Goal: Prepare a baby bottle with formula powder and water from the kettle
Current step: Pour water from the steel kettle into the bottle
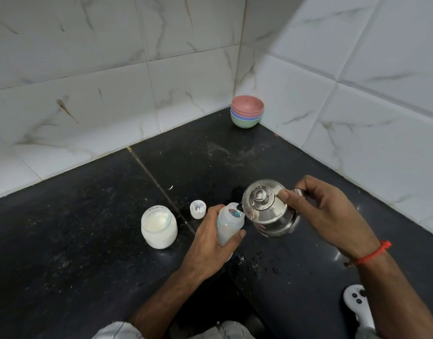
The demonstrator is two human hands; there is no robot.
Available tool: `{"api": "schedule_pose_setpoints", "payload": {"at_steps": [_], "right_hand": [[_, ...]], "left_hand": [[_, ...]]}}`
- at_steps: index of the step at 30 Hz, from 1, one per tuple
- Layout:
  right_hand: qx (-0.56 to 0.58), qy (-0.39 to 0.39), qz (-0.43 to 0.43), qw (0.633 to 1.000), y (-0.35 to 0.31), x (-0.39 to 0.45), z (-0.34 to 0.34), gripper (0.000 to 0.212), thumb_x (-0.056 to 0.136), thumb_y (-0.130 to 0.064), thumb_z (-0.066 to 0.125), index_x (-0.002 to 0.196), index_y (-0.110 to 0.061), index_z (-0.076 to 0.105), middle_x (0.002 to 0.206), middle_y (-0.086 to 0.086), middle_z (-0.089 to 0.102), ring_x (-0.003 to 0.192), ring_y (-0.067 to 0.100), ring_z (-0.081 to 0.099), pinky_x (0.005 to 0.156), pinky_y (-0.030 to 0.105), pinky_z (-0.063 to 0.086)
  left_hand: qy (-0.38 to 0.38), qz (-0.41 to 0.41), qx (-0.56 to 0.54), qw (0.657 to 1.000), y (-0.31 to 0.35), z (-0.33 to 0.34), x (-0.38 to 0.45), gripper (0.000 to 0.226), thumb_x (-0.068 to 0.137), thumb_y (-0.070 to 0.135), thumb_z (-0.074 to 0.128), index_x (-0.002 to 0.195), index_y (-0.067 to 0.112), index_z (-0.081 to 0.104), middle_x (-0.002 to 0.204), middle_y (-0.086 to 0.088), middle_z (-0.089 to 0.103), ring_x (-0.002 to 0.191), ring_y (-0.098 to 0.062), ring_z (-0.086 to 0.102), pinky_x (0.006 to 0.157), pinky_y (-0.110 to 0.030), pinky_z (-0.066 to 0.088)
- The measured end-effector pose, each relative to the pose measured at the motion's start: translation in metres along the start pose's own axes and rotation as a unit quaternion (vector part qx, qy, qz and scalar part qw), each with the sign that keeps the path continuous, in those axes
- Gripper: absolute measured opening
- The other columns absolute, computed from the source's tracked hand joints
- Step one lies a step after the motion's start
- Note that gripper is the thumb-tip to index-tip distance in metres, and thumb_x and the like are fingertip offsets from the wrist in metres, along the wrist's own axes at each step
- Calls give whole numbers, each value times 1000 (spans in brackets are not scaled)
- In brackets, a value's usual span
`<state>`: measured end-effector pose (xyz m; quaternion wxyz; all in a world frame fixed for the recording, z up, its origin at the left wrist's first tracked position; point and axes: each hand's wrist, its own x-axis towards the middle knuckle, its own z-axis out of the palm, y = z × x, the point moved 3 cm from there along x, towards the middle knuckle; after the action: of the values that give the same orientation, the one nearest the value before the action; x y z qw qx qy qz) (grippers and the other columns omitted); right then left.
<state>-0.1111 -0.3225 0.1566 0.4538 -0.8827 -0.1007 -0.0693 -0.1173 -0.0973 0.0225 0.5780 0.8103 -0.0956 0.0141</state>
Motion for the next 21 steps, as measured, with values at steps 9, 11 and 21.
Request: {"api": "schedule_pose_setpoints", "payload": {"at_steps": [9,11,21], "right_hand": [[-57,4,-4,998,-7,-3,-6,42,82,-60,63,70,-21,54,67,4,65,65,28,63,61,38,52],[-73,-1,-8,997,-9,-2,-7,41,83,-61,63,70,-23,54,68,9,64,66,33,62,62,45,53],[-124,-32,-31,991,-17,1,-10,43,83,-61,61,68,-23,49,64,7,55,55,14,45,56,33,43]], "left_hand": [[0,21,9,1000,4,3,-3,48,91,33,79,120,48,43,119,18,59,111,0,59,85,-7,45],[-1,21,10,1000,3,4,-4,48,91,34,78,120,50,43,120,18,59,111,0,58,85,-7,45],[-19,22,23,999,-5,10,-6,52,90,45,76,130,39,45,126,19,58,116,-4,59,92,-17,50]]}}
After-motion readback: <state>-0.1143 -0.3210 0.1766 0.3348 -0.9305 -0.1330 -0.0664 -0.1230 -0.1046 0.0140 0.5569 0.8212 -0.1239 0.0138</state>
